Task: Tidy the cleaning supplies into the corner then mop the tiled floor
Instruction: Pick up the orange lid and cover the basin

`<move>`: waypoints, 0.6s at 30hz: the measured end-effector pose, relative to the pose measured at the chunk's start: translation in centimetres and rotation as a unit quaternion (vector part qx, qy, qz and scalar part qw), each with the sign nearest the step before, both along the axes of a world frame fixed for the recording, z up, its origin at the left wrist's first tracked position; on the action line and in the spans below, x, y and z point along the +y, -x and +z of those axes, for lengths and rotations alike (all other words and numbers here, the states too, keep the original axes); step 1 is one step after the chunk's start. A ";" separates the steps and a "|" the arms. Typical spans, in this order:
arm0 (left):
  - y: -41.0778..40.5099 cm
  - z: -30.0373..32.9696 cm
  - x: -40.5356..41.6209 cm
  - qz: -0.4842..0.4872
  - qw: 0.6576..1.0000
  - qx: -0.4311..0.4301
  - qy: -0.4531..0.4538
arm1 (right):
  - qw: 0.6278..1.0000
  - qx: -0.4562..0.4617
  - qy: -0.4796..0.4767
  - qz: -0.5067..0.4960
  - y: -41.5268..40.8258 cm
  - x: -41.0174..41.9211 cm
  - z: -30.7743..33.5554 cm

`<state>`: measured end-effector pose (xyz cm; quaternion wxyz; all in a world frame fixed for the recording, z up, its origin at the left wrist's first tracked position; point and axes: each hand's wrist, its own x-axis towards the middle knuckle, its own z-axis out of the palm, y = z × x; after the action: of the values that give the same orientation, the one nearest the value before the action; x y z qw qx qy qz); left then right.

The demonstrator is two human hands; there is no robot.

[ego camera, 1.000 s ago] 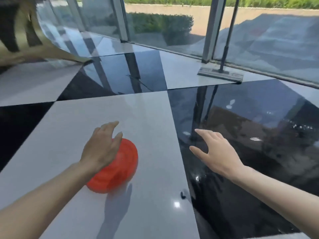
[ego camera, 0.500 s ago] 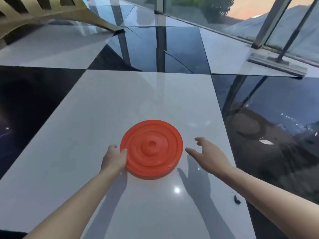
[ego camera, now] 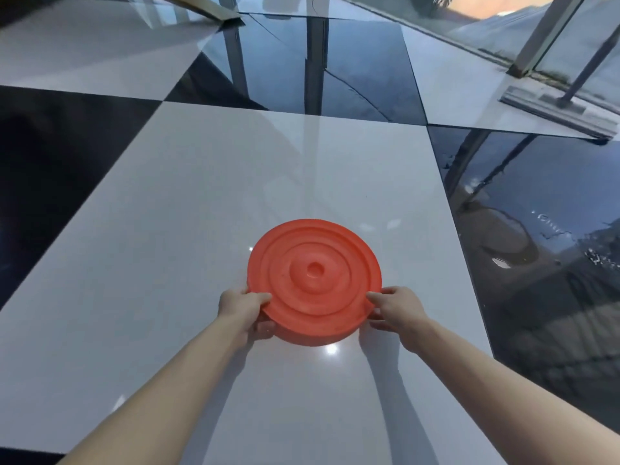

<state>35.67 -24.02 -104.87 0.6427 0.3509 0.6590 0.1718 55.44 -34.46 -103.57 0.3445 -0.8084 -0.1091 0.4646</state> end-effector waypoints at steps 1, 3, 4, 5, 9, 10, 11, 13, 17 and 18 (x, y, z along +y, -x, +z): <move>0.2 0.2 -0.1 -0.016 1.000 -0.001 0.000 | 1.000 0.001 -0.001 -0.003 -0.2 -0.1 0.3; 0.4 1.2 -0.2 -0.037 0.999 -0.005 0.002 | 1.000 0.023 -0.012 -0.015 -0.9 -0.5 1.2; 0.3 1.9 -0.4 -0.038 0.999 -0.012 -0.001 | 0.999 0.039 -0.018 -0.024 -1.4 -0.7 1.9; 0.1 2.5 -0.5 -0.032 0.999 -0.023 -0.013 | 0.998 0.050 -0.022 -0.029 -1.9 -1.0 2.6; -1.7 5.5 -1.9 -0.018 0.992 -0.084 -0.093 | 0.998 0.041 -0.018 -0.042 -4.0 -2.6 6.1; -2.3 6.3 -2.4 -0.020 0.989 -0.098 -0.112 | 0.998 0.044 -0.011 -0.051 -4.7 -3.3 7.2; -3.1 7.2 -2.9 -0.026 0.985 -0.113 -0.131 | 0.996 0.062 -0.013 -0.063 -5.5 -4.1 8.3; -4.4 9.0 -3.7 -0.043 0.976 -0.134 -0.168 | 0.985 0.138 -0.028 -0.097 -7.3 -5.5 10.2; -7.3 12.6 -5.3 -0.087 0.956 -0.150 -0.238 | 0.961 0.237 -0.058 -0.127 -11.5 -8.5 14.0; -8.1 13.5 -5.8 -0.097 0.950 -0.150 -0.257 | 0.954 0.262 -0.069 -0.132 -12.4 -9.3 14.9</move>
<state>43.77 -29.79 -91.41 0.6357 0.5368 0.4515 0.3223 67.87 -43.78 -88.68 0.4745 -0.6398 0.0606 0.6015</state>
